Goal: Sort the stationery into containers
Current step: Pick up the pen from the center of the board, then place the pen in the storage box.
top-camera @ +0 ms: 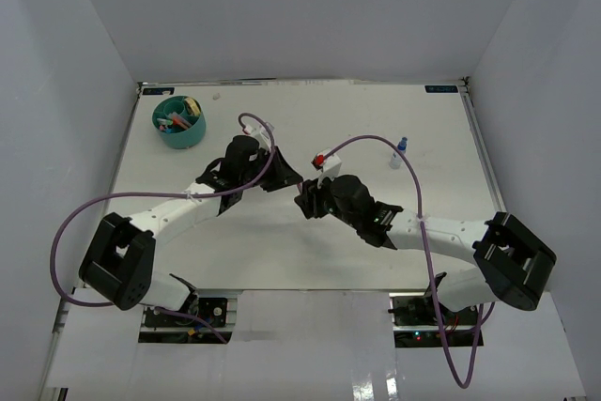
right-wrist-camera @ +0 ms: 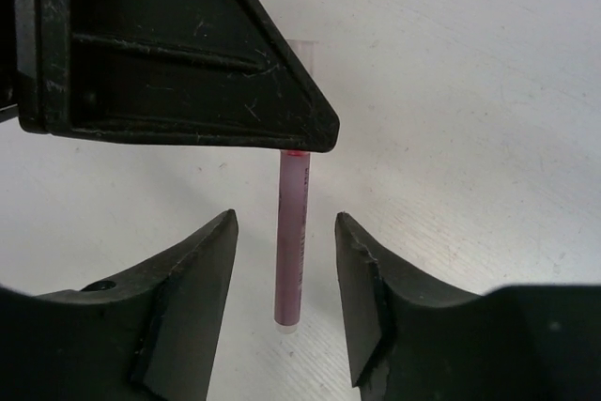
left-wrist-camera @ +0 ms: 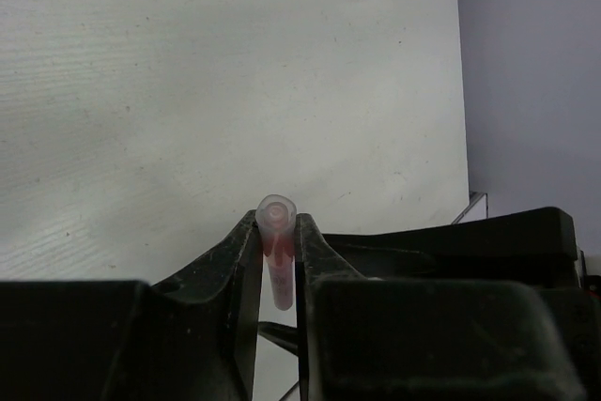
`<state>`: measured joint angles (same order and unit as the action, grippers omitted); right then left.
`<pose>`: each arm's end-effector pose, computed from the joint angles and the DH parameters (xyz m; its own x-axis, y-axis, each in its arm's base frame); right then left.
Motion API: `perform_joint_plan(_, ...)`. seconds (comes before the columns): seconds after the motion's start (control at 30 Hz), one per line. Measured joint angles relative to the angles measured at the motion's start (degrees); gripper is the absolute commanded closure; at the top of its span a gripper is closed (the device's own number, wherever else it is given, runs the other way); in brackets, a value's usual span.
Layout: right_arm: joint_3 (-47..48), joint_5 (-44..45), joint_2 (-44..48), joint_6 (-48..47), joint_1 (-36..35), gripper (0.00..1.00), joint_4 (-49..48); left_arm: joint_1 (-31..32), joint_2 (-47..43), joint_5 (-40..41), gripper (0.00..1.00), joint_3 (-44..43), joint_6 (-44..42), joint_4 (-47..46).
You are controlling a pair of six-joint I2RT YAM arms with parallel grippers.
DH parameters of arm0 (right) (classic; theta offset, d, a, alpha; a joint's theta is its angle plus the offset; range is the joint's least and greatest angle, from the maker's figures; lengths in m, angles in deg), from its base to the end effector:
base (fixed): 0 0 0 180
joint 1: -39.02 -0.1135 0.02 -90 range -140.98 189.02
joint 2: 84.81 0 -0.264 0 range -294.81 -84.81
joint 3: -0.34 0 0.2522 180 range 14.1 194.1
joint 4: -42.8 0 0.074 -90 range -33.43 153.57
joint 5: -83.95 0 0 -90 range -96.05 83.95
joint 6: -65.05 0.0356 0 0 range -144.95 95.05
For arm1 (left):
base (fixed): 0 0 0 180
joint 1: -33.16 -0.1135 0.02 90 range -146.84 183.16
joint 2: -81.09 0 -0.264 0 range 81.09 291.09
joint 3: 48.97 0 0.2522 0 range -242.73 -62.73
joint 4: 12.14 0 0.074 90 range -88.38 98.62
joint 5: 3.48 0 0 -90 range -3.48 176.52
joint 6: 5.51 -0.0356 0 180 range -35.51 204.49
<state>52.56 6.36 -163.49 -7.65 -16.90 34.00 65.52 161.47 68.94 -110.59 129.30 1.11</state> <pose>0.1731 0.2422 0.2270 -0.3687 -0.0267 -0.9292 -0.6122 0.7592 0.2211 0.2529 -0.1730 0.2355 -0.8297 -0.2696 -0.4887 0.1999 0.6740 -0.7112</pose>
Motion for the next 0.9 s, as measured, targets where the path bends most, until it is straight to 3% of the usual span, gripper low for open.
perform_joint_plan(0.03,0.0,0.0,0.0,0.0,0.0,0.36,0.0,0.0,0.0,0.1,0.89,0.0,-0.4,0.0)
perform_joint_plan(0.13,0.0,0.1,0.1,-0.5,0.0,0.2,0.3,0.1,0.0,2.1,0.89,-0.5,-2.0,0.2)
perform_joint_plan(0.33,-0.5,2.8,3.5,-2.1,0.0,0.04,2.7,-0.3,0.0,15.5,0.9,-5.1,-9.9,3.5)
perform_joint_plan(0.43,-1.9,4.4,5.9,-3.0,0.1,0.02,3.1,-2.1,0.3,23.5,0.89,-9.0,-15.1,3.8)
perform_joint_plan(0.53,-4.2,6.6,8.3,-4.2,0.6,0.08,3.2,-6.6,1.2,29.3,0.88,-12.5,-20.0,1.6)
perform_joint_plan(0.7,-7.3,8.3,10.4,-6.3,1.4,0.1,3.8,-16.6,4.0,35.4,0.87,-15.3,-26.6,-4.1)
perform_joint_plan(0.9,-9.4,8.9,10.5,-8.6,1.8,0.1,4.5,-23.3,9.5,38.4,0.87,-17.1,-31.3,-10.3)
